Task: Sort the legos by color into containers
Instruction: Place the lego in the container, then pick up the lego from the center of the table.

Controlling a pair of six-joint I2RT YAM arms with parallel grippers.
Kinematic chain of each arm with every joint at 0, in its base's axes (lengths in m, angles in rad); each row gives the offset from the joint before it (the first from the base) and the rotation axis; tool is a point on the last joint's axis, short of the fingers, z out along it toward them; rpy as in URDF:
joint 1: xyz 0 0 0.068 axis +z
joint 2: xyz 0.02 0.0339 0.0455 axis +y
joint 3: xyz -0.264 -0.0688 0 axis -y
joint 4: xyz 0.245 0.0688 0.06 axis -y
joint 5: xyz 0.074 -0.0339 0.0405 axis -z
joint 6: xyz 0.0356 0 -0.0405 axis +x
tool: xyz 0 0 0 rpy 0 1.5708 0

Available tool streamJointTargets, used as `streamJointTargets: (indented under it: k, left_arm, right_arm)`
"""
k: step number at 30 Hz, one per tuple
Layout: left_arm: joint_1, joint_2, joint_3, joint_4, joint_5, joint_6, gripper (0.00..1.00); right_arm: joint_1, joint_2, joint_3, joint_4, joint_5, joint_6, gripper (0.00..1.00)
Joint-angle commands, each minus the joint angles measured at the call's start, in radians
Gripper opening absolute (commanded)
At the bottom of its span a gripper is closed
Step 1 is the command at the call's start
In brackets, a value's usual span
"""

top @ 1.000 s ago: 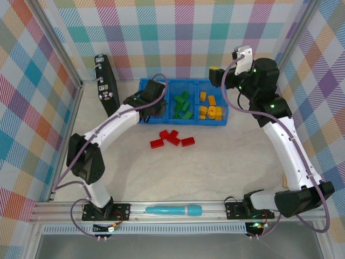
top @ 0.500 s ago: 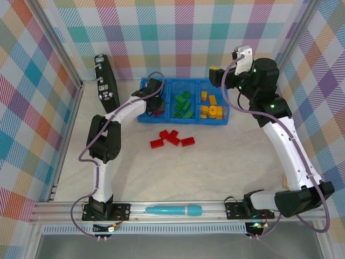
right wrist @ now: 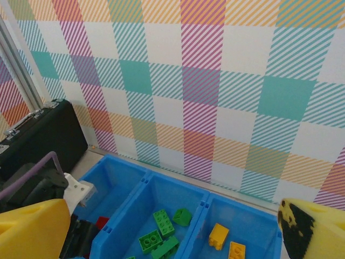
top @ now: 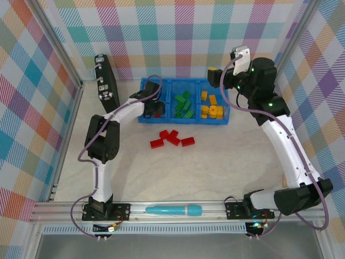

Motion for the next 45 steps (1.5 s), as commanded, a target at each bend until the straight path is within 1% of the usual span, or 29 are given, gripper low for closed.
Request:
streamJointTargets:
  k: [1, 4, 6, 8, 10, 12, 16, 20, 25, 27, 31, 34, 38, 41, 45]
  left_arm:
    - [-0.009, -0.181, -0.018, -0.086, 0.069, 0.208, 0.60]
    - [-0.016, -0.291, -0.076, -0.178, 0.063, 0.329, 0.66]
    - [-0.017, -0.374, -0.164, -0.179, 0.082, 0.396, 0.68]
    - [-0.026, -0.459, -0.278, -0.141, 0.108, 0.468, 0.70]
    - [-0.047, -0.535, -0.402, -0.087, 0.089, 0.541, 0.73]
    - [-0.074, -0.571, -0.489, -0.038, 0.052, 0.574, 0.75]
    - [-0.134, -0.589, -0.598, 0.066, 0.048, 0.633, 0.74]
    - [-0.174, -0.563, -0.640, 0.135, 0.058, 0.728, 0.75]
    - [-0.185, -0.481, -0.618, 0.142, 0.051, 0.782, 0.75]
    - [-0.185, -0.451, -0.611, 0.145, 0.064, 0.794, 0.74]
    - [-0.185, -0.375, -0.586, 0.130, 0.041, 0.791, 0.73]
    - [-0.185, -0.342, -0.594, 0.154, 0.038, 0.793, 0.73]
    - [-0.185, -0.300, -0.582, 0.155, 0.035, 0.791, 0.72]
    - [-0.182, -0.264, -0.564, 0.122, 0.036, 0.783, 0.67]
    - [-0.170, -0.221, -0.530, 0.055, 0.055, 0.741, 0.51]
  right_arm:
    - [0.008, 0.018, 0.032, 0.021, -0.025, 0.016, 0.99]
    - [0.009, 0.046, 0.043, 0.022, -0.036, 0.011, 0.99]
    - [0.009, 0.069, 0.058, 0.012, -0.045, 0.013, 0.99]
    - [0.008, 0.086, 0.073, 0.003, -0.056, 0.022, 0.99]
    - [0.008, 0.101, 0.088, -0.007, -0.071, 0.033, 0.99]
    - [0.009, 0.104, 0.084, 0.008, -0.072, 0.049, 0.99]
    - [0.009, 0.098, 0.046, 0.072, -0.078, 0.091, 0.99]
    - [0.008, 0.118, 0.076, 0.038, -0.109, 0.100, 0.99]
    - [0.008, 0.114, 0.084, 0.022, -0.077, 0.088, 0.99]
    - [0.009, 0.105, 0.078, 0.025, -0.065, 0.083, 0.99]
    - [0.009, 0.094, 0.064, 0.033, -0.036, 0.063, 0.99]
    - [0.008, 0.095, 0.066, 0.030, -0.009, 0.054, 0.99]
    - [0.008, 0.094, 0.065, 0.032, -0.005, 0.052, 0.99]
    - [0.007, 0.099, 0.065, 0.035, -0.001, 0.047, 0.99]
    - [0.007, 0.106, 0.068, 0.034, 0.012, 0.043, 0.99]
